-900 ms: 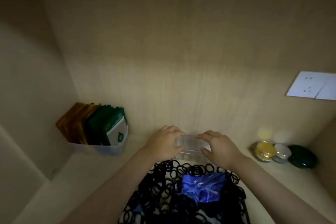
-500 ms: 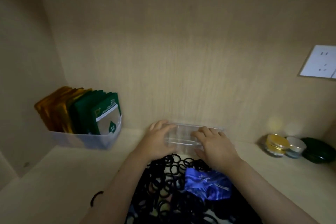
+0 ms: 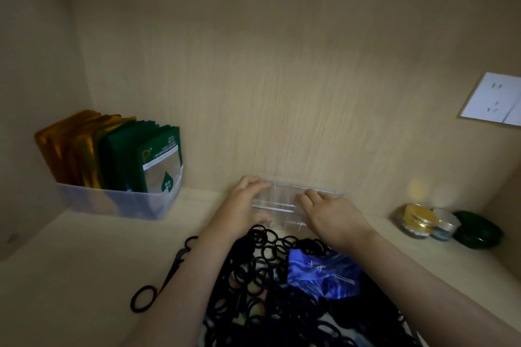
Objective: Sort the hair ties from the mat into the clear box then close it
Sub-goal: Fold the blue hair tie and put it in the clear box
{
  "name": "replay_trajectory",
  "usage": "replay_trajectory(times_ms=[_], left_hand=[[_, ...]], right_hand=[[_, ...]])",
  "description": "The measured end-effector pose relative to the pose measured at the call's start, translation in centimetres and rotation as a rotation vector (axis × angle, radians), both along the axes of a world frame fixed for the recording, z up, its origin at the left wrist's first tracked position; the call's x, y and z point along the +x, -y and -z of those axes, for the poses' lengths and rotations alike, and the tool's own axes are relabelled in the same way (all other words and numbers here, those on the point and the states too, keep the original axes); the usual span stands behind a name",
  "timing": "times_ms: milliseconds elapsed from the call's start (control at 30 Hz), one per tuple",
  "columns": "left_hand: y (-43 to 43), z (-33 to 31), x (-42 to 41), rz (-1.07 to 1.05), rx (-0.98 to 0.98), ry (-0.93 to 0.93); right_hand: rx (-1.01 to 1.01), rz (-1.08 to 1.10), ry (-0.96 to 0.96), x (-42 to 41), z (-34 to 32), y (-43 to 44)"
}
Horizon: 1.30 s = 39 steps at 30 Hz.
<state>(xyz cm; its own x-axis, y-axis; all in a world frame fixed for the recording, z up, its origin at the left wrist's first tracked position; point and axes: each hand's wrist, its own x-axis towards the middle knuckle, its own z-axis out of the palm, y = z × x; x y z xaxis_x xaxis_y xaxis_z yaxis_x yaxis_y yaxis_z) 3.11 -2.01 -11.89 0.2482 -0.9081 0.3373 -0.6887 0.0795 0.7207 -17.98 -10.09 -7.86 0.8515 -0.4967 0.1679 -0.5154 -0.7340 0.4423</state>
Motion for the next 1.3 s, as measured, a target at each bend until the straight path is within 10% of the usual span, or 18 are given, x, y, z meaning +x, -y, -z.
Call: replay_trajectory(times_ms=[300,667,1300], left_hand=[[-0.4,-0.6,-0.3,-0.015,0.019,-0.218],[0.4,-0.4,0.1,-0.128,0.096,-0.305],[-0.8,-2.7,-1.9,-0.010,0.109,0.397]], right_hand=[[-0.117,0.007,0.054,-0.3,-3.4,-0.1],[0.123,0.108,0.591,0.7,-3.2,1.6],[0.450,0.074,0.590,0.8,2.6,0.0]])
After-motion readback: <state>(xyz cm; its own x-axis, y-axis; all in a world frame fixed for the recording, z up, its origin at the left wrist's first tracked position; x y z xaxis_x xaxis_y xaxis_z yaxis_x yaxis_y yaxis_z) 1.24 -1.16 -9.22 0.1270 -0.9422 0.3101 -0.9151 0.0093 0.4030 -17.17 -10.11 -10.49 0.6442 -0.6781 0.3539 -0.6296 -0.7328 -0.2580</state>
